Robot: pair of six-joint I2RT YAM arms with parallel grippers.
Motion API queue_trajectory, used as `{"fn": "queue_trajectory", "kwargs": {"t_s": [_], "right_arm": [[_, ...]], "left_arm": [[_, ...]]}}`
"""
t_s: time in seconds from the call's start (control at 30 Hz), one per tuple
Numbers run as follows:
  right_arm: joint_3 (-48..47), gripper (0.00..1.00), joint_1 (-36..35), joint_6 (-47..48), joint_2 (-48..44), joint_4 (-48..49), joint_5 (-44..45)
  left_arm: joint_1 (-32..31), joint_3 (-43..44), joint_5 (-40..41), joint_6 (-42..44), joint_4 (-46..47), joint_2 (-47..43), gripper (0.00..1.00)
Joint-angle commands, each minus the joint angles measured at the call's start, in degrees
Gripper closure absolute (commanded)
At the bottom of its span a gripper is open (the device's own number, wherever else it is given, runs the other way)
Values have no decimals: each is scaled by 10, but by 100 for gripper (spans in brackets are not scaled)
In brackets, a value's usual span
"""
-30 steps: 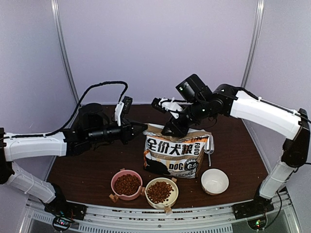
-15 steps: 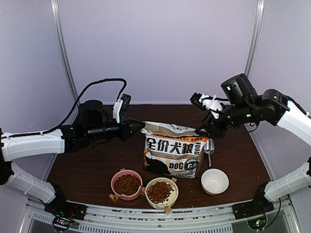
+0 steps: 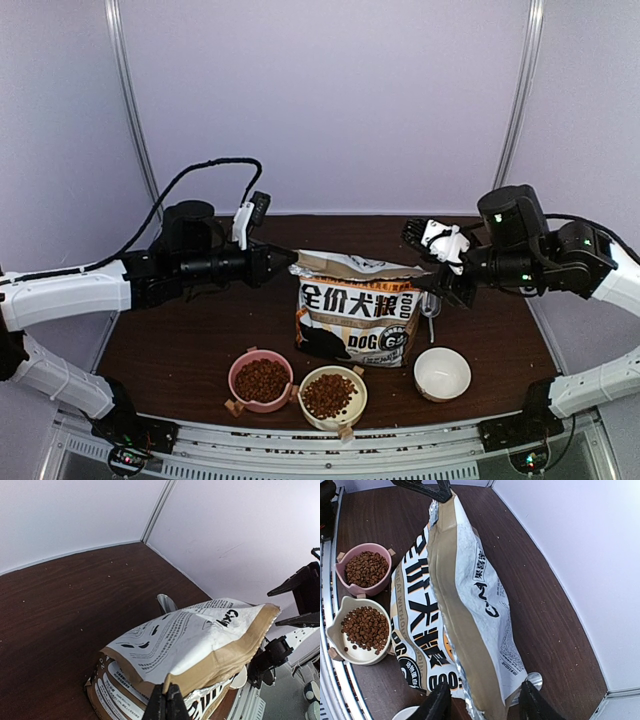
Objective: Serve the pet food
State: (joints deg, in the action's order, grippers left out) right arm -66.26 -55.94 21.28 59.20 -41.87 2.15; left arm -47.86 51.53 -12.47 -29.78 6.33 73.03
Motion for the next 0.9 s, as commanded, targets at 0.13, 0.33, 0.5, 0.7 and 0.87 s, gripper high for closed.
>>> {"fn": "queue_trajectory", "kwargs": {"t_s": [0.13,0.33,0.5,0.7,0.87], "right_arm": [[-11,61,-42,67,42,31,85],[-13,73,-77,93,80,54,156],[19,82,-108,110,107,146,293],[51,100,-114,112,114,195,428],[105,100,-116,88,46,226,491]], "left_arm": [[7,35,20,-3,11,-6,100],[7,44,12,-3,9,-1,100],[6,47,14,-2,13,-6,100],[7,12,84,-20,46,-32,100],[6,-16,137,-63,83,-42,100]]}}
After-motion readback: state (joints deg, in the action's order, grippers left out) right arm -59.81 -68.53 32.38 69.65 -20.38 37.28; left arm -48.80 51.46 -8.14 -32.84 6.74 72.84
